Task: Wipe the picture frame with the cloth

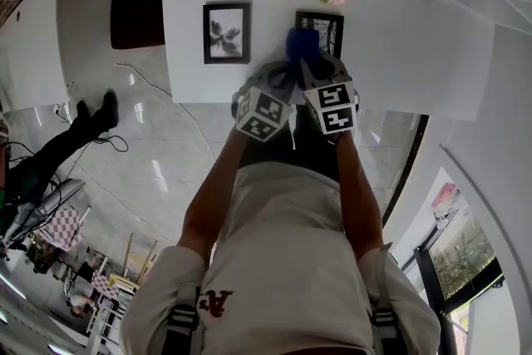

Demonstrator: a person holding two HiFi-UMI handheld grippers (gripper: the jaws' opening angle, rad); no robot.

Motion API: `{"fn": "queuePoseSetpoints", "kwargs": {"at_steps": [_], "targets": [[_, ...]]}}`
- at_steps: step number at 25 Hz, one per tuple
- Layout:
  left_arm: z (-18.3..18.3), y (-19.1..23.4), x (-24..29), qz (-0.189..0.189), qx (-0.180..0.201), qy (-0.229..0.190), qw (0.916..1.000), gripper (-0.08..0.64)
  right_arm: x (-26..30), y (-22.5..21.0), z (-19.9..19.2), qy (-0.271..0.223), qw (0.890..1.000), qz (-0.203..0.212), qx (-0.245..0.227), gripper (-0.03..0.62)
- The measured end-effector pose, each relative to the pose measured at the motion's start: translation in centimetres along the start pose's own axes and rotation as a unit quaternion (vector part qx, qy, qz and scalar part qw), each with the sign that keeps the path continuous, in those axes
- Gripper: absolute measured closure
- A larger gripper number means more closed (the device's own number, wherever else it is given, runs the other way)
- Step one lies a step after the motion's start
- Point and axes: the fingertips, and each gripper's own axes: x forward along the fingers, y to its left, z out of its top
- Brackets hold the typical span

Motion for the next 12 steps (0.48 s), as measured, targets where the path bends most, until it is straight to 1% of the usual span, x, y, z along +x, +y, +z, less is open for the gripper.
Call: {"fn": "queuePoseSetpoints", "kwargs": {"at_steps": [12], "targets": [[-0.02, 0.06, -0.04, 0.004, -0.013, -0.001, 0.9999, 0.558, -0.53, -1.07, -0.54, 0.011, 1.000, -0.010, 0.005, 0.565]]}}
